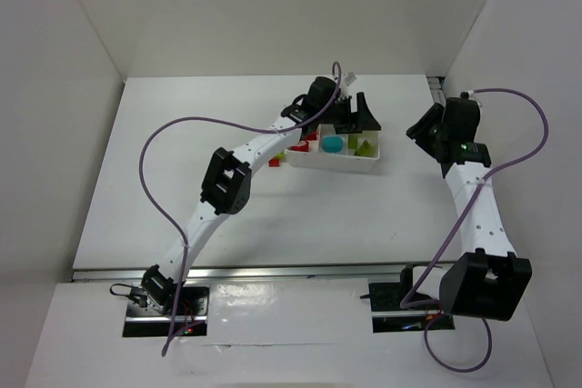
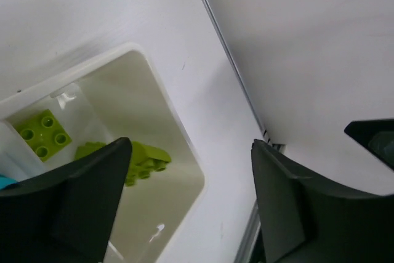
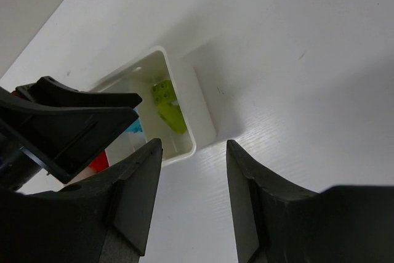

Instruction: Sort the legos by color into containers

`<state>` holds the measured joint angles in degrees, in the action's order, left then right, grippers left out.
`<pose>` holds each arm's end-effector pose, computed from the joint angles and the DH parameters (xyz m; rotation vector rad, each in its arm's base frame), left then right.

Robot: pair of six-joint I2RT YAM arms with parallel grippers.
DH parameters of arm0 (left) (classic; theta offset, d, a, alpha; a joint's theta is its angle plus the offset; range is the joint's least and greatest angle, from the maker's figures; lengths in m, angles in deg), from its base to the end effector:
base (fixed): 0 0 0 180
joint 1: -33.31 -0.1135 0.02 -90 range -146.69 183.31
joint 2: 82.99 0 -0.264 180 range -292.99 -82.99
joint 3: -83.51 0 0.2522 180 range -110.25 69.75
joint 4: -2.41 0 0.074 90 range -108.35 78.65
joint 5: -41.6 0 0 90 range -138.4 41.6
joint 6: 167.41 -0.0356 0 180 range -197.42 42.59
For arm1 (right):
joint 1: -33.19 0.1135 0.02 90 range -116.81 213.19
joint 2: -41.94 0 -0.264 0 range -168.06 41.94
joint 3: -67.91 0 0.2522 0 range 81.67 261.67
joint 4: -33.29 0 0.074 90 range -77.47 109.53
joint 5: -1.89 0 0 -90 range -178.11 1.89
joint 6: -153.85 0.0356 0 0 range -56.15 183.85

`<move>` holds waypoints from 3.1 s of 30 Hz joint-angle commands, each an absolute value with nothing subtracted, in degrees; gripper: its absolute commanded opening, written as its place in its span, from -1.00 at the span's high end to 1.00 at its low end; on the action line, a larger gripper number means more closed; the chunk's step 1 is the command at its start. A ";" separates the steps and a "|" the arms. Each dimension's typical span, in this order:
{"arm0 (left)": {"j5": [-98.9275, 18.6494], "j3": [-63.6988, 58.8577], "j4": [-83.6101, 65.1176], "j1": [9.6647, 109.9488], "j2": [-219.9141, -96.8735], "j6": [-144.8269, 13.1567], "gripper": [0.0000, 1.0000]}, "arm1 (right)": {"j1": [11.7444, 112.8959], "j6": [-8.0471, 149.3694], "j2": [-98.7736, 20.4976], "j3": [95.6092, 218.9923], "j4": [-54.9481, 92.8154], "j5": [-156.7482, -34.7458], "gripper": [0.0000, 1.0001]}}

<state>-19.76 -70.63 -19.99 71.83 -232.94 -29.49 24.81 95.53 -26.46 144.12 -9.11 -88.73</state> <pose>0.4588 -0.3870 0.2312 0.2154 2.1328 -1.4369 0.2601 -0.0379 0.3310 0.7425 2.0547 0.2432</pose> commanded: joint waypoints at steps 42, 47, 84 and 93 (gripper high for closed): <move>-55.96 -16.65 -51.08 42.54 -195.31 -50.87 -0.84 | 68.97 83.00 -52.36 171.14 -11.14 -76.42 -0.52; -54.82 -17.18 -50.55 41.83 -198.48 -51.49 -0.71 | 67.65 83.01 -52.36 171.14 -11.14 -76.42 -0.52; -32.14 -69.02 -50.02 70.75 -218.42 -51.76 0.75 | 41.72 93.82 -26.52 156.20 -12.11 -66.66 -0.50; -34.08 -68.94 -47.12 70.75 -220.98 -51.22 -0.64 | 35.75 92.67 -24.15 154.53 -12.73 -71.49 -0.50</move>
<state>-34.23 -66.93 -50.29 70.87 -222.31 -51.46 36.85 93.52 -26.04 155.31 -12.52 -69.80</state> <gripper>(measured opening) 0.791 0.750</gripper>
